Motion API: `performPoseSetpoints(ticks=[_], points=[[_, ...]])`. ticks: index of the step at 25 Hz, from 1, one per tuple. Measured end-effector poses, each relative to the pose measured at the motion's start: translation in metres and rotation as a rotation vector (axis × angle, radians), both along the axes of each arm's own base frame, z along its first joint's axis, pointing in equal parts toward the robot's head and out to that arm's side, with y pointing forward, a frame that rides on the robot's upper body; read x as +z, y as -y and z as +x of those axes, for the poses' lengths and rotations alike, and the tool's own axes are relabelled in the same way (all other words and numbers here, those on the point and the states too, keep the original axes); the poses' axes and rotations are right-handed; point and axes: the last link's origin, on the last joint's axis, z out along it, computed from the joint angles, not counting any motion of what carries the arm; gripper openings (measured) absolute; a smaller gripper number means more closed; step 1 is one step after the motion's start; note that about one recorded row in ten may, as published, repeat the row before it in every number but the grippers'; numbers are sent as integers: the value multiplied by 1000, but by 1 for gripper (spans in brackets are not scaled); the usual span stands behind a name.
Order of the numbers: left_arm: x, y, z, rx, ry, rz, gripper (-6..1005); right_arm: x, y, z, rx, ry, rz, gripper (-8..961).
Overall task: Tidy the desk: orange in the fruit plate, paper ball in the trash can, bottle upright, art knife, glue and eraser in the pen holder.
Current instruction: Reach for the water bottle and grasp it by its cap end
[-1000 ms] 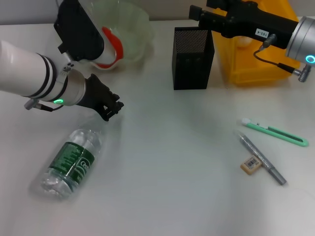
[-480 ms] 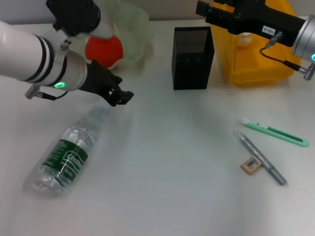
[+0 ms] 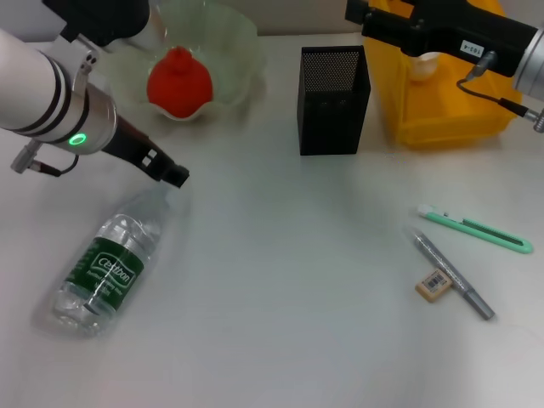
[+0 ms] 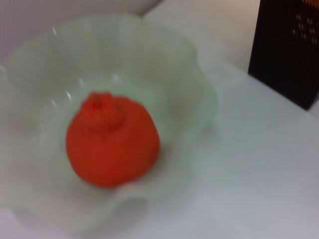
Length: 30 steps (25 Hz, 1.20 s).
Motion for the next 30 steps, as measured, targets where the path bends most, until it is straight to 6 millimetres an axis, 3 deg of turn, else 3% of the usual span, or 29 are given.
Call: performPoseSetpoints(ticks=[7, 14, 25, 30], points=[[-3, 5, 1, 63, 74, -34, 804, 1, -2, -2, 23, 19, 18, 711], [-8, 6, -14, 145, 72, -37, 799, 1, -1, -1, 23, 19, 19, 710], [-12, 9, -18, 180, 66, -48, 786, 2, 0, -1, 32, 28, 27, 707], [-15, 9, -19, 190, 55, -61, 704, 2, 0, -1, 31, 28, 28, 705]])
